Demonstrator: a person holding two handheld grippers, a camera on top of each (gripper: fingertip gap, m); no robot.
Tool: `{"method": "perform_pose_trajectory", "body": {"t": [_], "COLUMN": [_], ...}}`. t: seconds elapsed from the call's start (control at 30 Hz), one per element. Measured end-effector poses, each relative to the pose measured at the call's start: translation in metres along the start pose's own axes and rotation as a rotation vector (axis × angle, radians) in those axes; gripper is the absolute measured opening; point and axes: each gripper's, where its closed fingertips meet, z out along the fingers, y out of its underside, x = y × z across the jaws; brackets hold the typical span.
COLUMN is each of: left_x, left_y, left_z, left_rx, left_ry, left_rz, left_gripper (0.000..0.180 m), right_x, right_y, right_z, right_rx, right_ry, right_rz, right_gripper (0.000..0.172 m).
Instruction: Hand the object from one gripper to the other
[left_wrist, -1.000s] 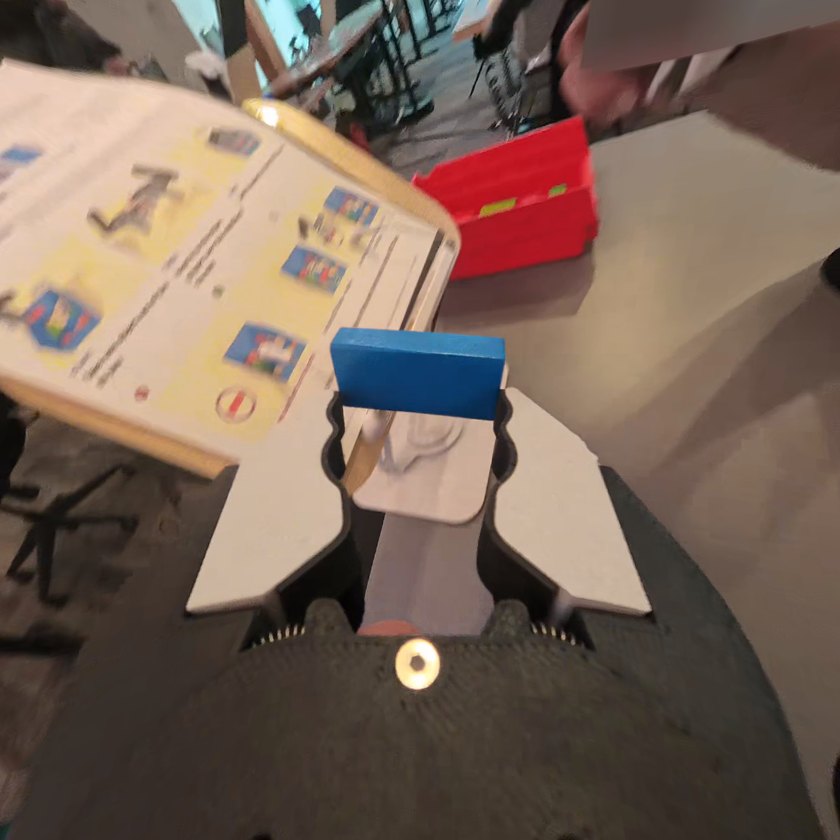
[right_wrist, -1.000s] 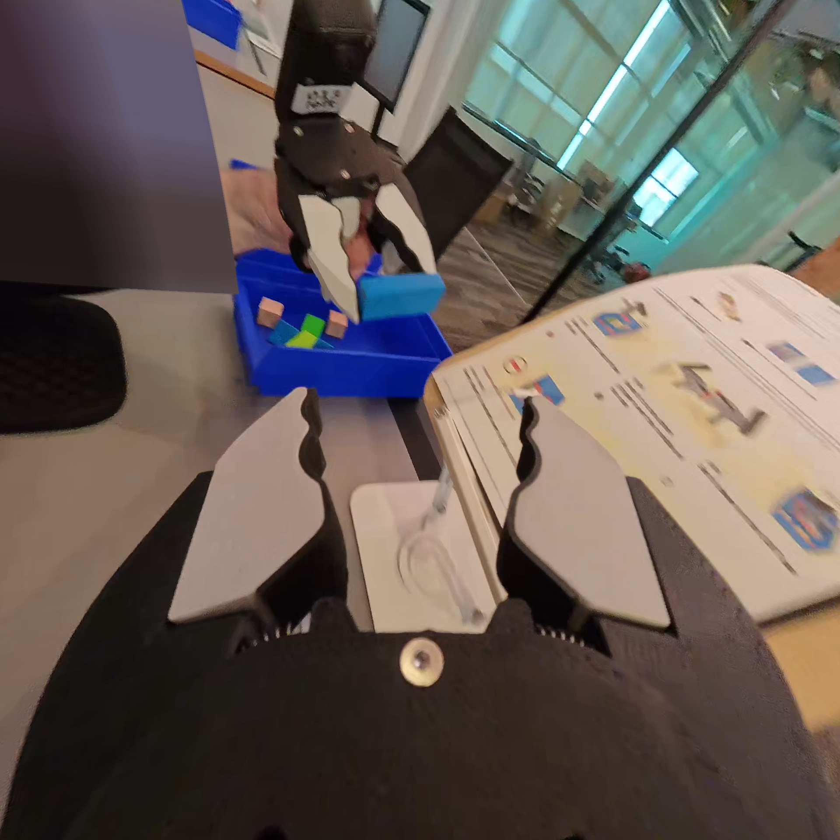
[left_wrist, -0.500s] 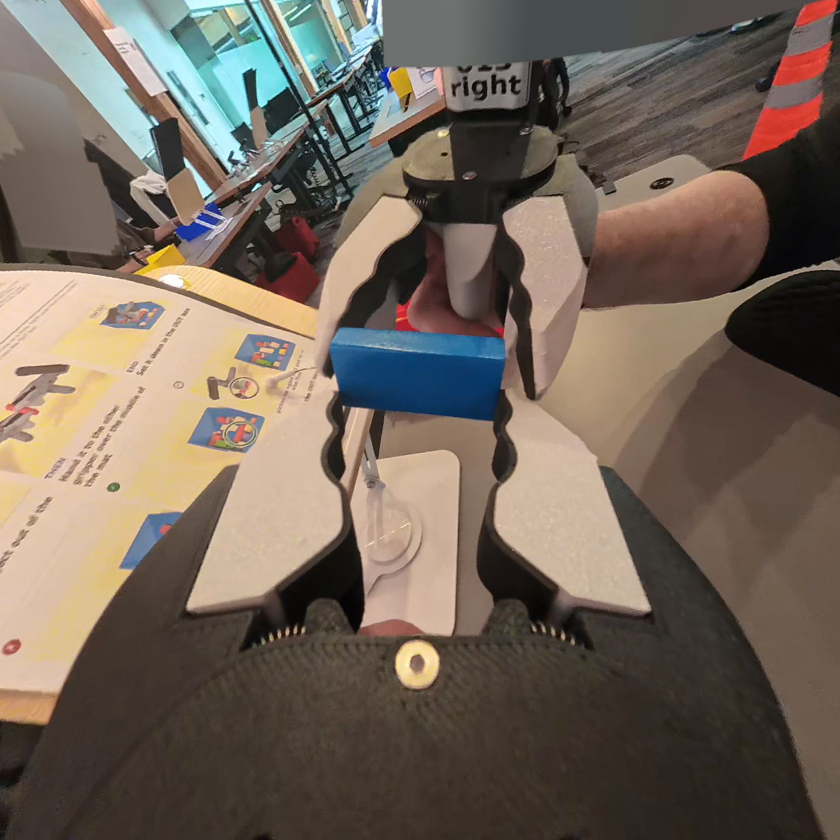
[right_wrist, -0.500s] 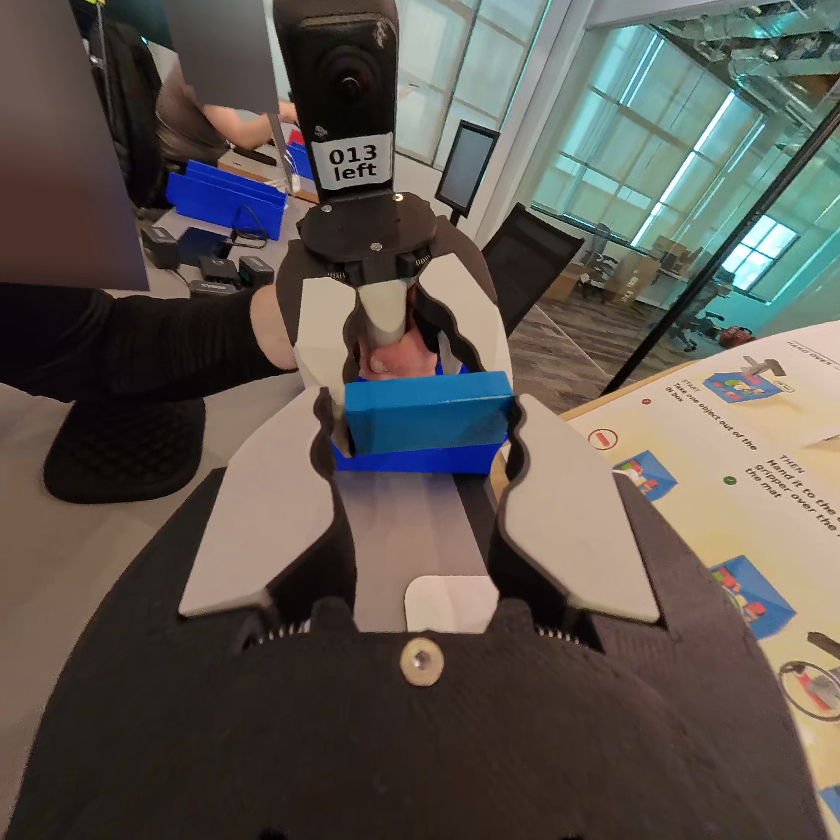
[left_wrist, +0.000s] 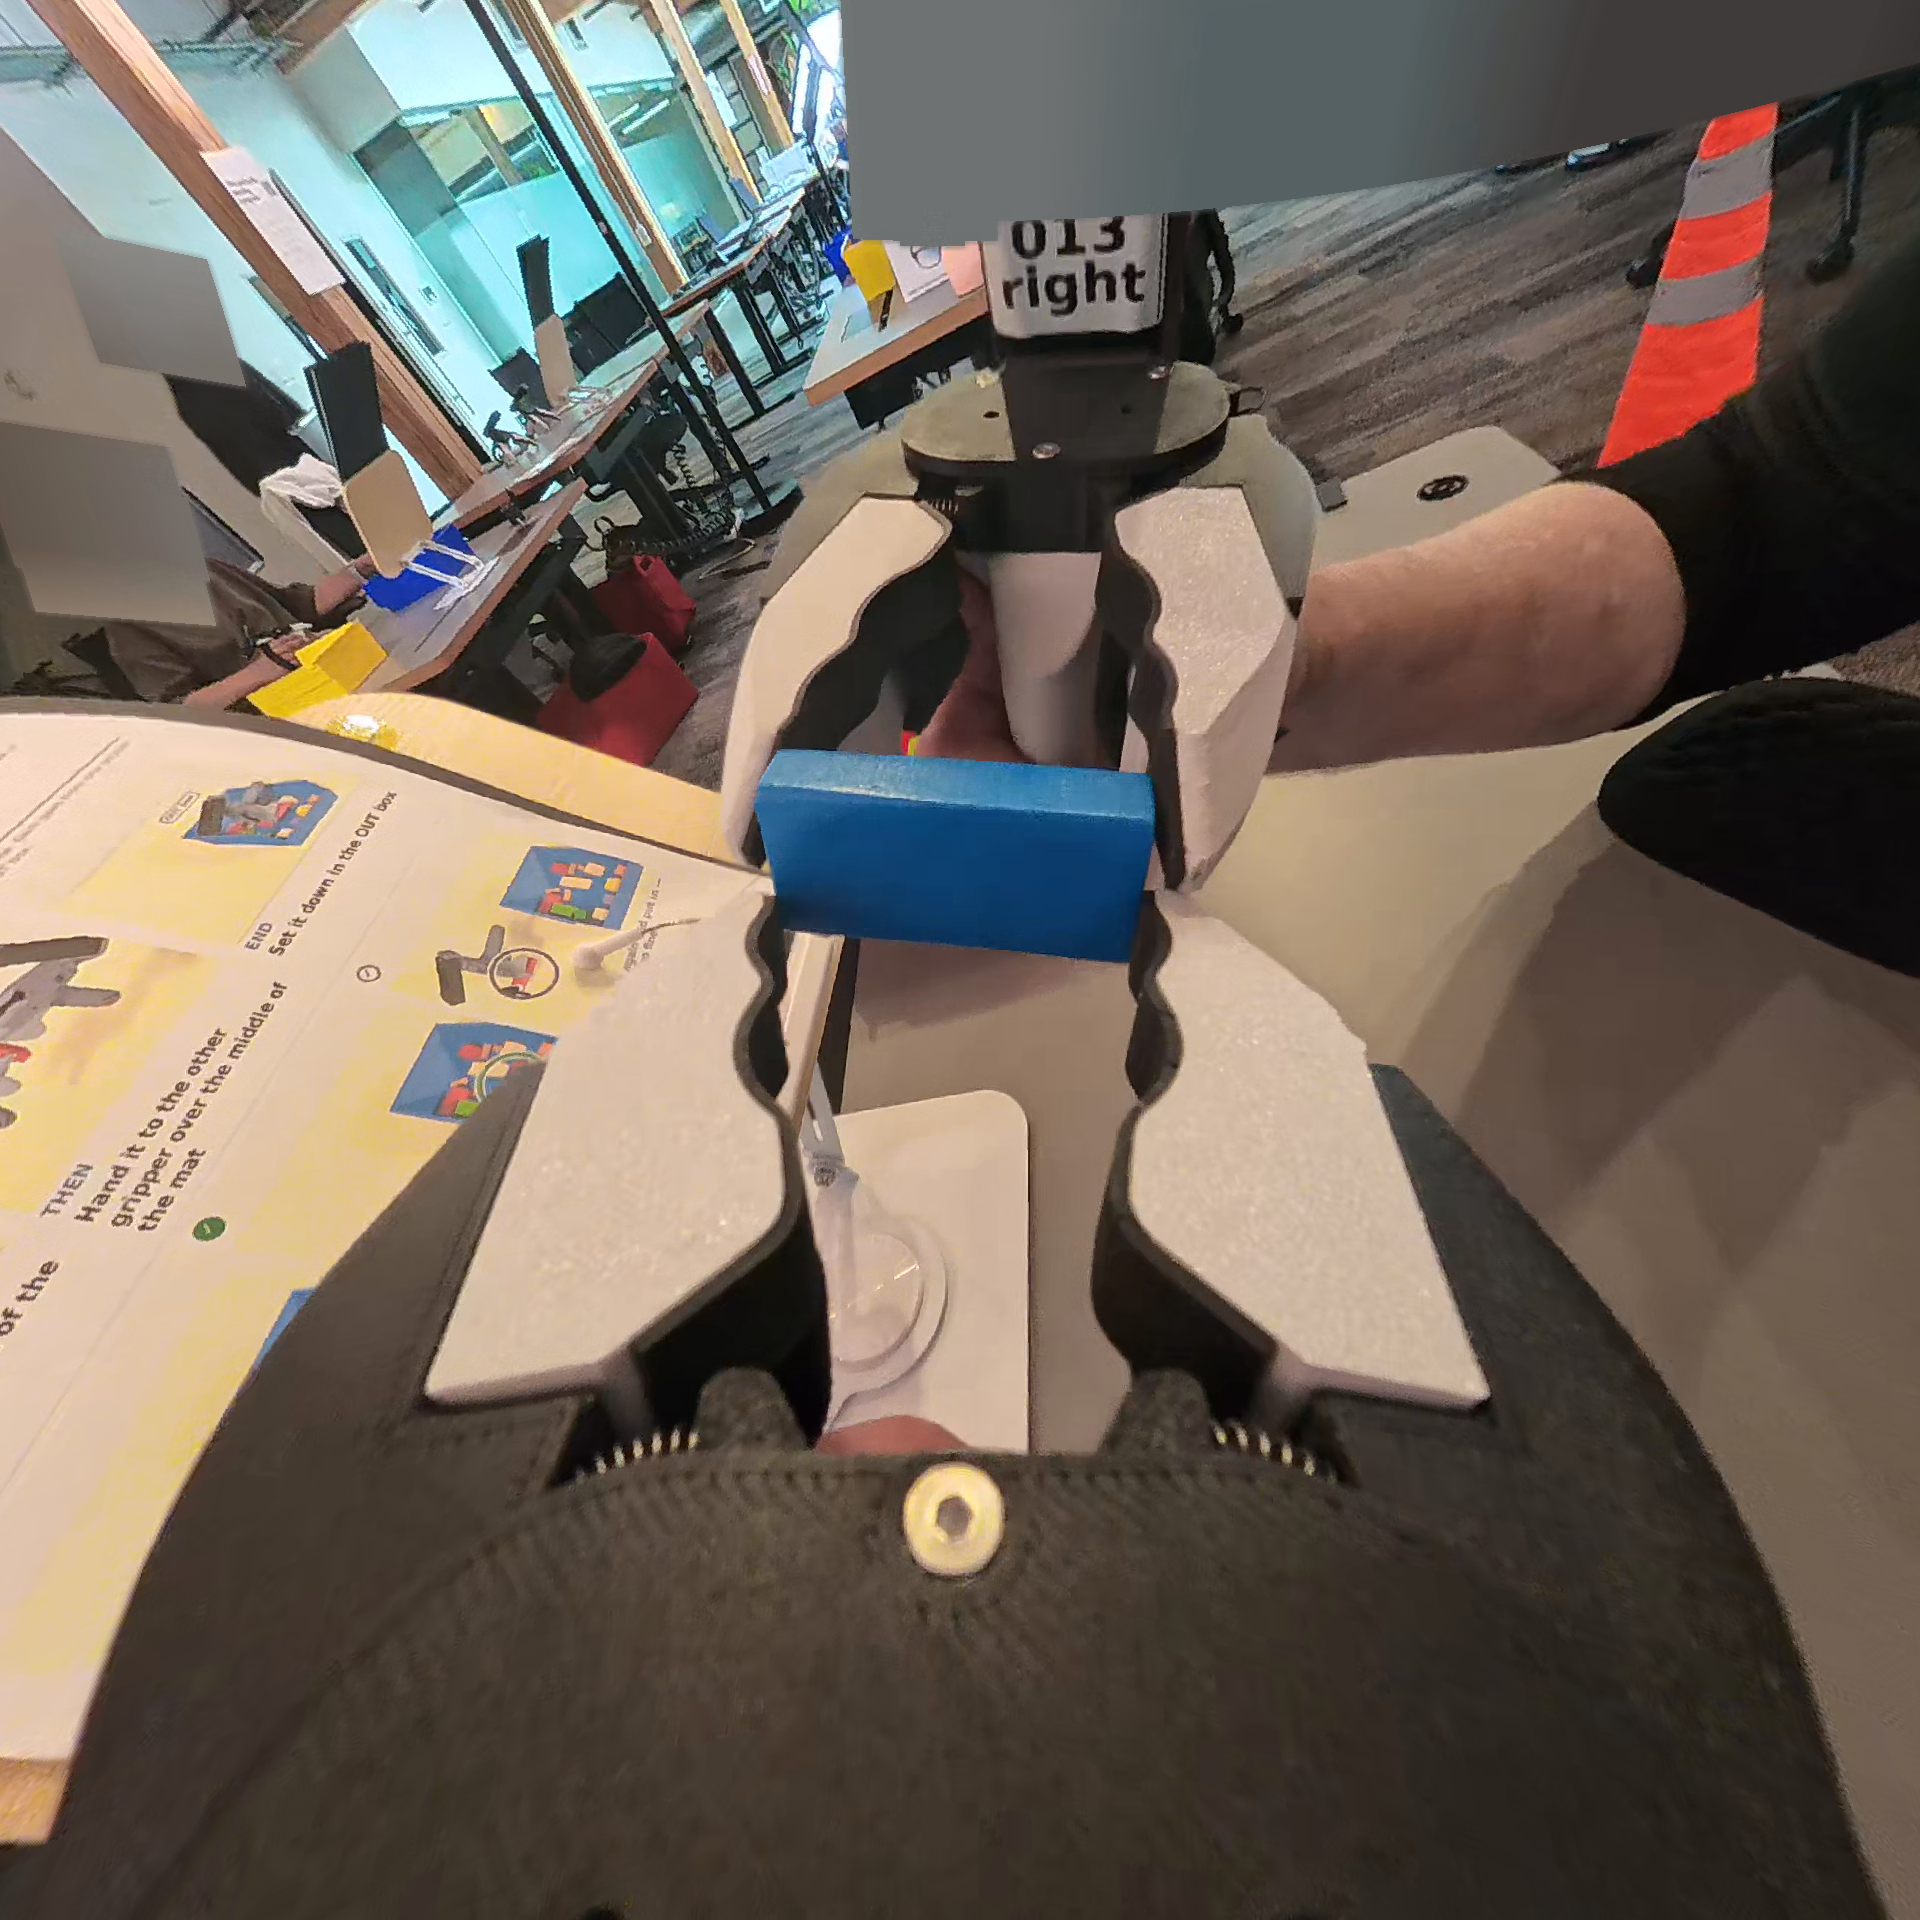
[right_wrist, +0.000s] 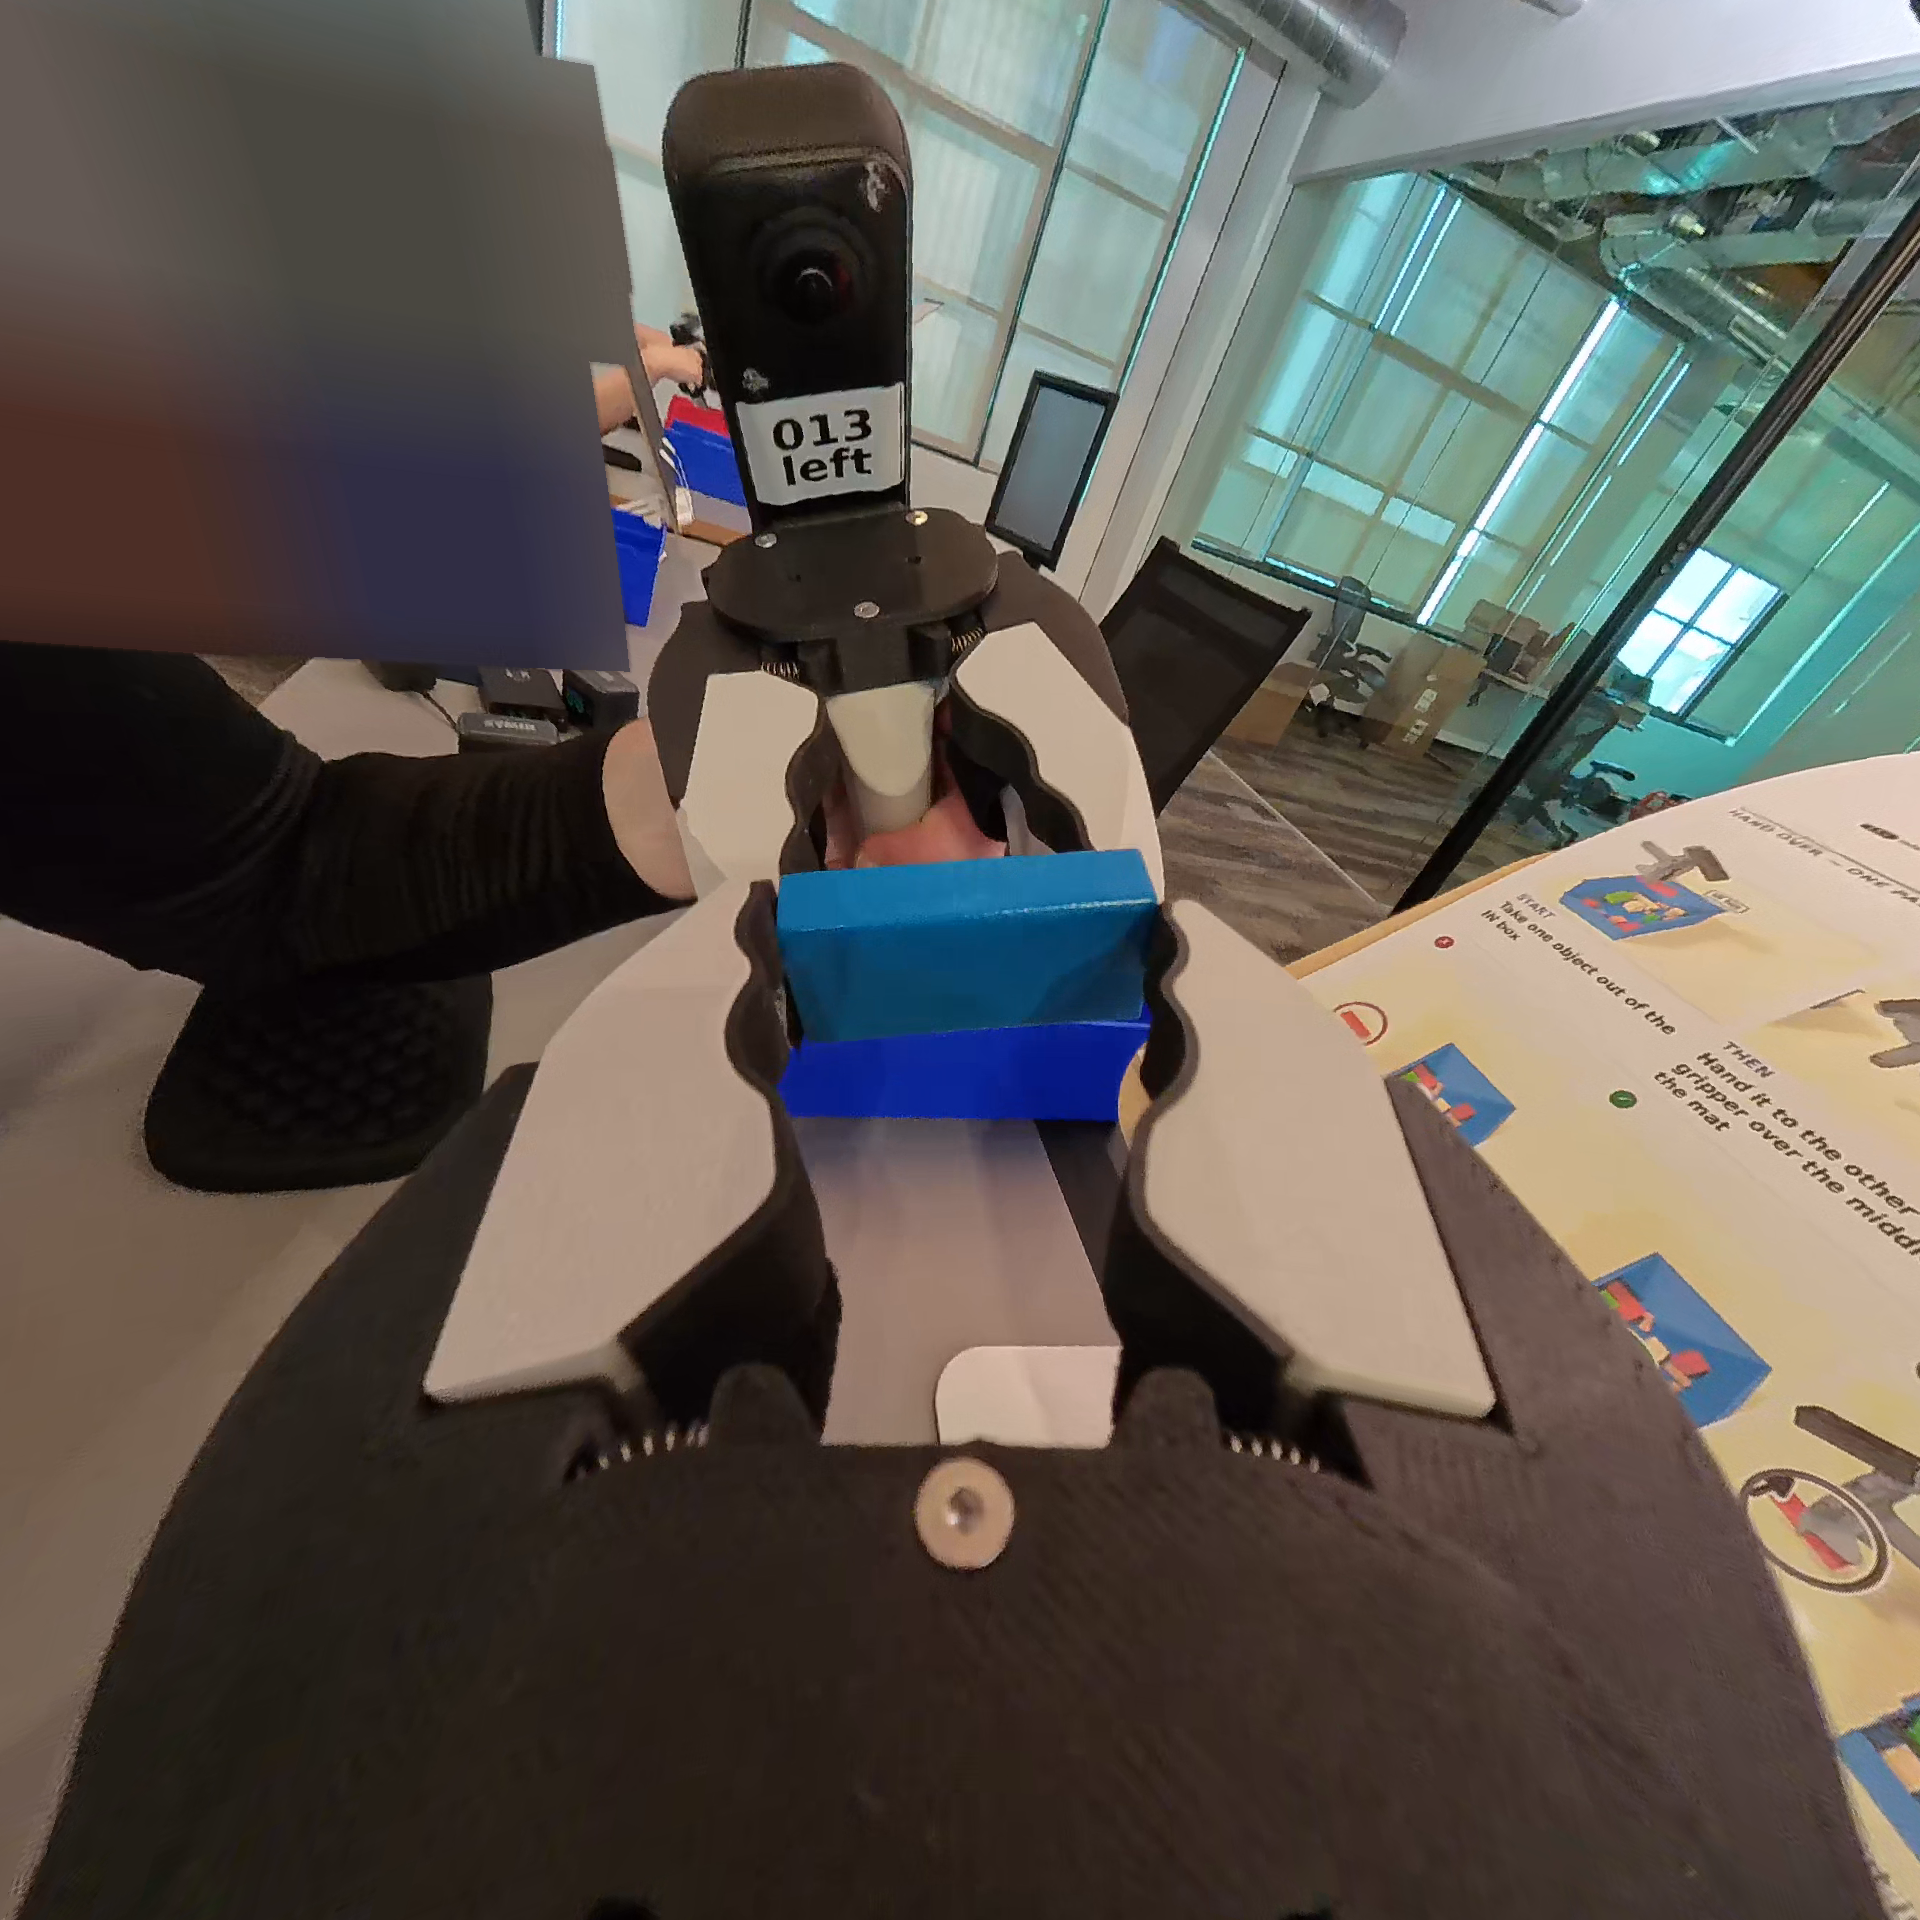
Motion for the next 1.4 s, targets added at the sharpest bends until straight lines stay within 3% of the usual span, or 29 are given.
{"method": "perform_pose_trajectory", "body": {"t": [0.3,0.57,0.73,0.93,1.03,1.27,1.4], "left_x": [-0.001,-0.008,-0.02,-0.065,-0.071,-0.077,-0.083], "left_y": [-0.021,-0.022,-0.02,-0.007,-0.003,0.008,0.019], "left_z": [0.006,0.007,-0.012,-0.049,-0.054,-0.06,-0.065], "left_rx": [0.062,0.073,0.075,0.104,0.11,0.085,0.054], "left_ry": [0.0,-0.03,-0.102,-0.375,-0.411,-0.44,-0.469], "left_rz": [-0.011,-0.035,-0.039,-0.097,-0.1,-0.117,-0.123], "left_gripper": [0.063,0.059,0.051,0.029,0.029,0.029,0.03], "right_x": [0.003,0.013,0.037,0.087,0.098,0.083,0.076], "right_y": [-0.016,-0.024,-0.024,0.068,0.121,0.253,0.303], "right_z": [-0.014,-0.037,-0.098,-0.231,-0.29,-0.363,-0.381], "right_rx": [0.043,0.079,-0.061,-0.746,-1.04,-1.441,-1.534], "right_ry": [0.027,0.066,0.153,0.264,0.227,-0.001,-0.084], "right_rz": [0.002,0.017,-0.028,-0.033,-0.003,0.101,0.161], "right_gripper": [0.066,0.066,0.066,0.066,0.066,0.066,0.066]}}
